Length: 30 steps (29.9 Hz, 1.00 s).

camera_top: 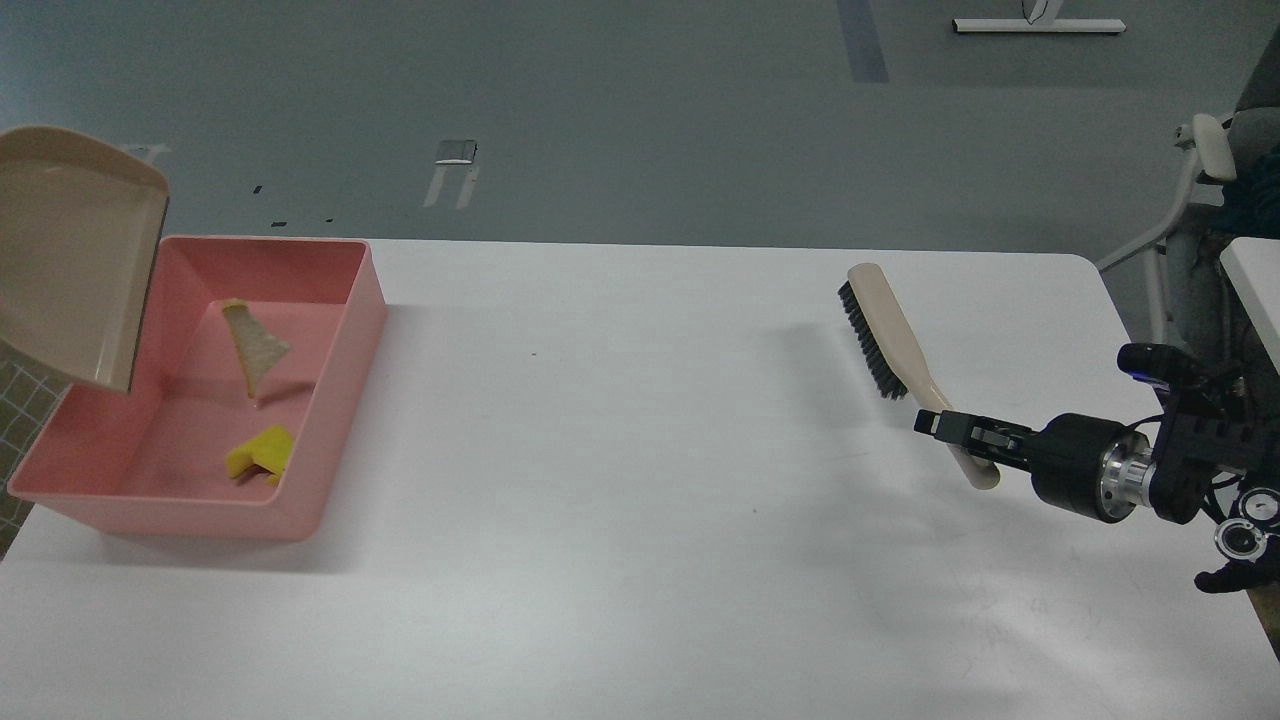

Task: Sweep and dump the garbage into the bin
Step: 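Lift the dustpan with the left gripper and tip it over the pink bin, then lower the dustpan back onto the table with the left gripper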

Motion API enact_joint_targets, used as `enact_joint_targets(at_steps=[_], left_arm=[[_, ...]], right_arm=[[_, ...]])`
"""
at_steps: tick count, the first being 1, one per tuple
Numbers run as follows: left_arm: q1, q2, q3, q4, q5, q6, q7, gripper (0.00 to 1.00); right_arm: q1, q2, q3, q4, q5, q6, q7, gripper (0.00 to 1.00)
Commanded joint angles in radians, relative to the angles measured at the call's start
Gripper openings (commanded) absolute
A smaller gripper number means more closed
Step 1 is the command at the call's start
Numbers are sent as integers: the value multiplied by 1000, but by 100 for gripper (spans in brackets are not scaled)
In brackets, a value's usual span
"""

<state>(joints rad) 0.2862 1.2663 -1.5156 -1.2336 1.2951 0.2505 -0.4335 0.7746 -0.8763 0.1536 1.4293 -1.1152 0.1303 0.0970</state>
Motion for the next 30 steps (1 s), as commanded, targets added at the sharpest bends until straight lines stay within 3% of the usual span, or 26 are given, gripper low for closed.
enact_joint_targets(at_steps=[1, 6, 9, 12, 16, 21, 26, 30], left_arm=[[-16, 51, -15, -1, -22, 53, -1, 0], [-111, 85, -46, -55, -92, 36, -2, 0], [-225, 74, -32, -127, -126, -49, 13, 0], [-294, 52, -32, -191, -140, -138, 77, 0], [-407, -199, -20, -308, -180, -244, 237, 0], [-482, -463, 105, -345, -174, -267, 367, 0], [-487, -651, 222, -339, -165, -238, 381, 0], [-522, -801, 356, -281, -152, -166, 380, 0]], right_arm=[[0, -4, 0, -1, 0, 0, 6, 0], [0, -12, 0, -3, 0, 2, 9, 0], [-2, -15, -2, -1, 0, 2, 9, 0], [-2, -26, 0, -1, 0, 2, 9, 0], [-3, -44, -2, 0, 1, 2, 16, 0], [-24, -56, -2, 2, 0, 2, 23, 0], [-29, -73, -2, -1, 0, 2, 35, 0], [-31, -69, -2, -1, 0, 2, 41, 0]])
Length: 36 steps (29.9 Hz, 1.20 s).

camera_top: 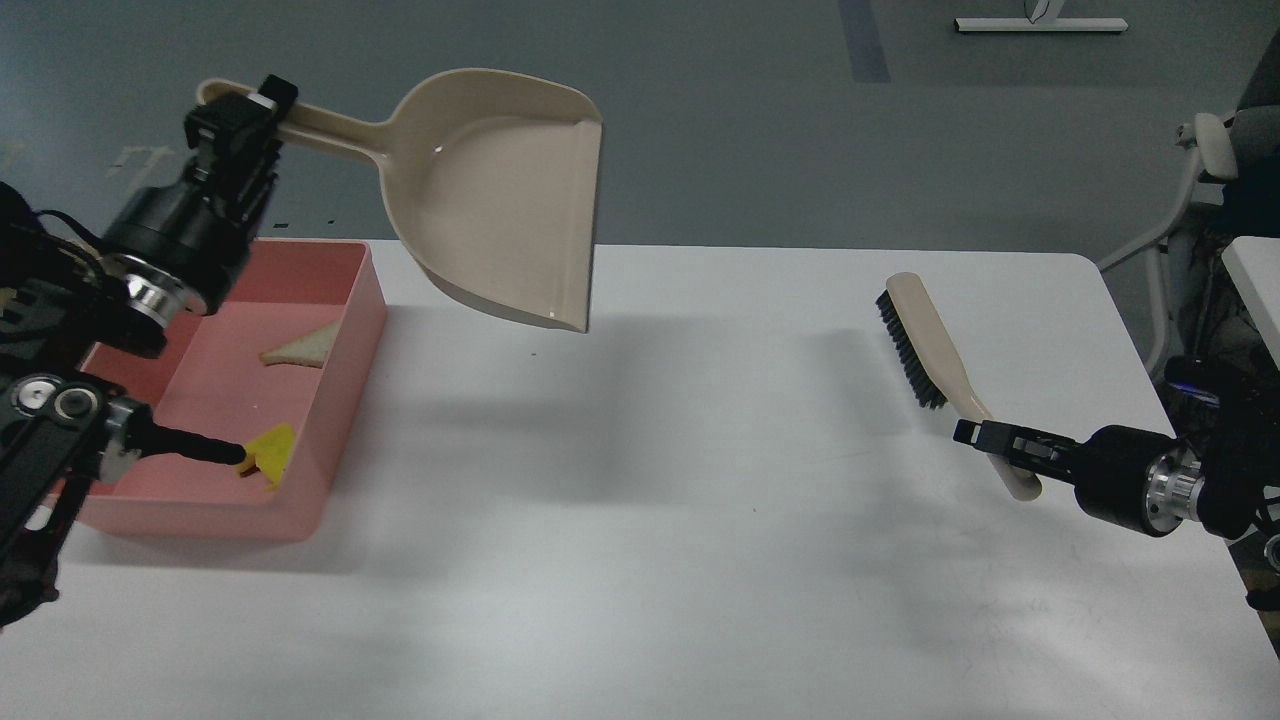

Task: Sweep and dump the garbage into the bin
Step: 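Lower the dustpan back onto the table with the left gripper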

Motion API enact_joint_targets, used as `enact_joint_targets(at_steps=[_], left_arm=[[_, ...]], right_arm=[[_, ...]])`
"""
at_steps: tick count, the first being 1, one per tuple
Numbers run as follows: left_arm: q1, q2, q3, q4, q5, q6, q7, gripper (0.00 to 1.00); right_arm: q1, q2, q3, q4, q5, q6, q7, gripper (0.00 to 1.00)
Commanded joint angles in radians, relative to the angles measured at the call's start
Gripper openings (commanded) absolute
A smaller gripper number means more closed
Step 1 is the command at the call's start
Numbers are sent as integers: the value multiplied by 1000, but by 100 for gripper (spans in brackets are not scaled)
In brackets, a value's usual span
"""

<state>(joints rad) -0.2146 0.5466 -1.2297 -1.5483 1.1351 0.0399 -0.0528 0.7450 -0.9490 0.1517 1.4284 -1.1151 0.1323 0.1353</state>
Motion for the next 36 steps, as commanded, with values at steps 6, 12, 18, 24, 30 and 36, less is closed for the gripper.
enact_joint_targets(at_steps=[6, 12, 18, 24, 30, 36], left_arm=[[-39, -223, 254, 148, 18, 159, -18, 0], [-14, -283, 302, 244, 142, 198, -79, 0], [37, -284, 323, 292, 218, 215, -125, 0], [53, -295, 325, 301, 218, 230, -127, 0], [60, -297, 323, 303, 215, 230, -128, 0], [66, -297, 322, 310, 203, 230, -128, 81]], right_arm=[[-3, 10, -3, 1, 1, 0, 3, 0], [-15, 12, -1, 3, 1, 7, 20, 0], [-16, 15, -3, -2, 3, 10, 38, 0], [-29, 38, -5, -3, 1, 10, 38, 0], [-29, 50, -4, -6, 3, 10, 38, 0], [-30, 53, -8, -8, 3, 10, 38, 0]])
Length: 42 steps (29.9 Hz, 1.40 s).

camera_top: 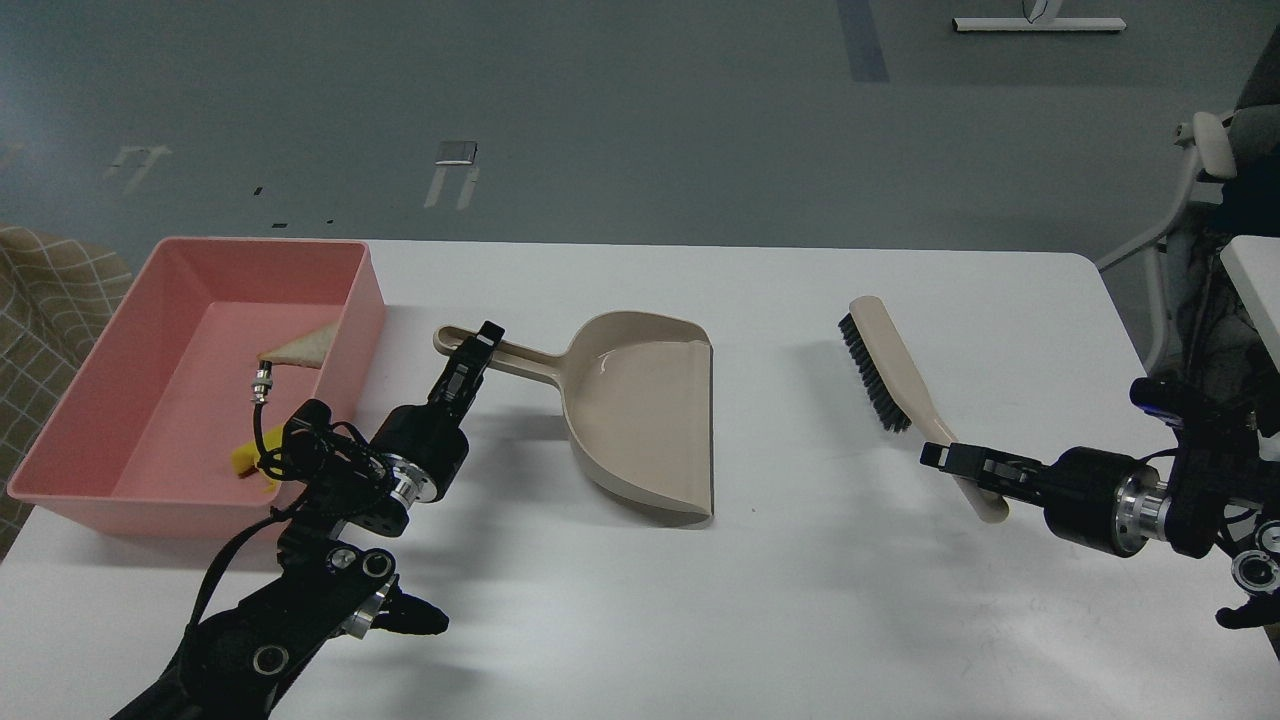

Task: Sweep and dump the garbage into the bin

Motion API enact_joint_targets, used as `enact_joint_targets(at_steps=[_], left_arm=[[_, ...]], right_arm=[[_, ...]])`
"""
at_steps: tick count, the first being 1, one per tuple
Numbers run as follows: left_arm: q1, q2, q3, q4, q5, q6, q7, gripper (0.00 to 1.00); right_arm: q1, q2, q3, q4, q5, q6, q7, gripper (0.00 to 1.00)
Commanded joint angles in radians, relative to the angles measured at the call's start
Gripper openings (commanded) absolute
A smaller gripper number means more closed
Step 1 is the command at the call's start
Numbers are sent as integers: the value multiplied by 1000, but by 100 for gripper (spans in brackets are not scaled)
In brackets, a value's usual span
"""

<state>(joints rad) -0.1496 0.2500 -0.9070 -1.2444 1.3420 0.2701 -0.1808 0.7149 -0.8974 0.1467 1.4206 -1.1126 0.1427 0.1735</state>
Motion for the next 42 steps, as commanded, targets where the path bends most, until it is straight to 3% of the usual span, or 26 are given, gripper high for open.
enact_joint_targets(at_steps=[1, 12, 20, 23, 24, 30, 38, 42], left_arm=[[7, 0, -1, 16, -6, 0, 0, 98], [62, 5, 16, 17, -6, -11, -3, 99], [147, 46, 31, -52, -4, -11, -46, 99], [160, 71, 30, -67, -4, -14, -48, 99], [166, 75, 28, -70, -4, -14, -48, 99], [185, 109, 22, -125, -7, -16, -48, 99], [240, 164, 11, -210, -7, -35, -48, 99], [297, 235, 5, -309, -30, -58, -48, 99]], right_arm=[[-3, 6, -2, -3, 0, 0, 0, 0], [-25, 12, -2, -14, 0, 0, 0, 0], [-26, 12, 1, -14, 2, -2, 0, 3], [-28, 14, 1, -16, 2, -15, -8, 20], [-26, 18, 1, -16, 2, -17, -12, 35], [-28, 23, 2, -17, 2, -17, -17, 69], [-28, -21, 8, -6, 4, -15, -14, 93], [-28, -81, 42, 11, 5, -3, -11, 96]])
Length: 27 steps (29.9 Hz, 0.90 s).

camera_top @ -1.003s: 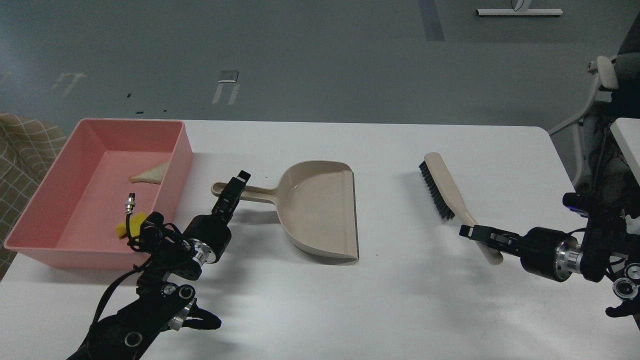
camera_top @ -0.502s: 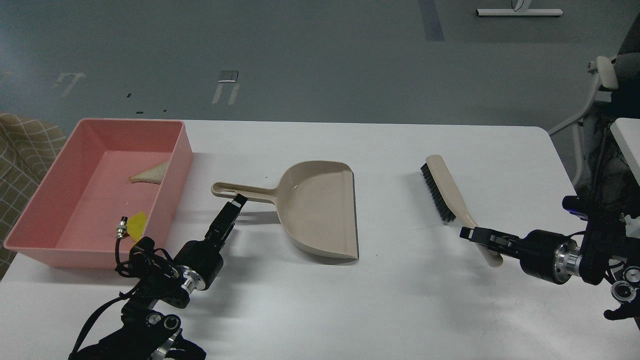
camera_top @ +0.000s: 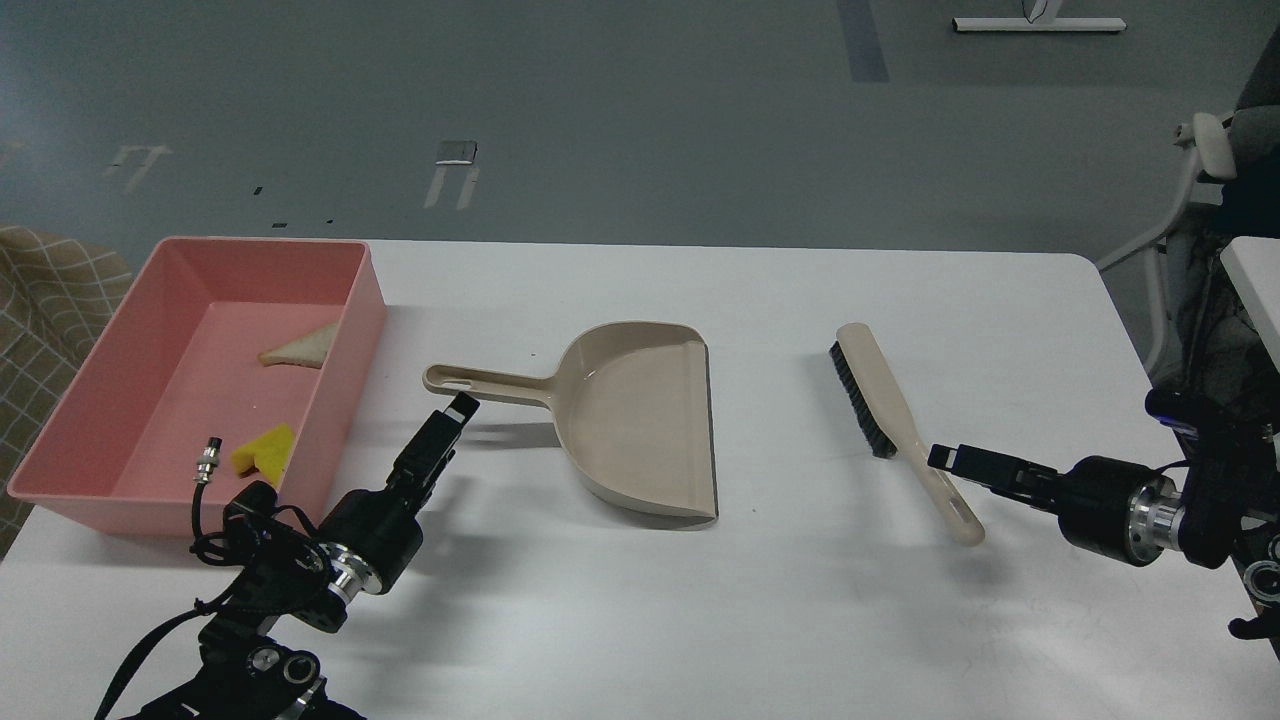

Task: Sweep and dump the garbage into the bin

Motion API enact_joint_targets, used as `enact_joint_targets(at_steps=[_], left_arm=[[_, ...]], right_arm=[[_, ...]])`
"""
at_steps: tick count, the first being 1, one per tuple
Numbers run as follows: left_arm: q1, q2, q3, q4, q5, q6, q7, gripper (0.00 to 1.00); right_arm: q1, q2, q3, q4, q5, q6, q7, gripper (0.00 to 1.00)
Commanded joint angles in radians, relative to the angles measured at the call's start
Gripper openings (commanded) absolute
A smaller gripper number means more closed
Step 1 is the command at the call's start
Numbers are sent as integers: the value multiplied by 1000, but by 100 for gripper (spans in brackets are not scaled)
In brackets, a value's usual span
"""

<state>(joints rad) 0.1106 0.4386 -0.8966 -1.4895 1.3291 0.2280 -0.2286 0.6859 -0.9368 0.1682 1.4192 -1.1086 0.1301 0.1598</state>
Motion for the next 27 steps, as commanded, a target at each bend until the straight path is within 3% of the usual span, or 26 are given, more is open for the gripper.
enact_joint_targets(at_steps=[1, 9, 15, 21, 23, 25, 27], left_arm=[[47, 57, -10, -81, -27, -21, 0, 99], [103, 164, -176, -265, -156, -143, 0, 99], [-29, 164, -375, -262, -324, -335, 14, 99], [-348, 169, -407, -82, -499, -371, 66, 99], [-455, 163, -404, 30, -501, -380, 74, 99], [-567, 143, -400, 189, -504, -390, 72, 98], [-621, 115, -381, 270, -505, -400, 72, 99]], right_arm=[[1, -56, 20, 18, 1, 11, 7, 96], [4, -128, 190, 38, 1, 23, 35, 97], [3, -56, 421, -12, 1, 14, 35, 97], [38, 156, 661, -284, 3, 23, 40, 97], [76, 251, 724, -397, 3, 29, 63, 97], [144, 363, 755, -533, 3, 43, 118, 97], [173, 407, 760, -588, 4, 42, 151, 97]])
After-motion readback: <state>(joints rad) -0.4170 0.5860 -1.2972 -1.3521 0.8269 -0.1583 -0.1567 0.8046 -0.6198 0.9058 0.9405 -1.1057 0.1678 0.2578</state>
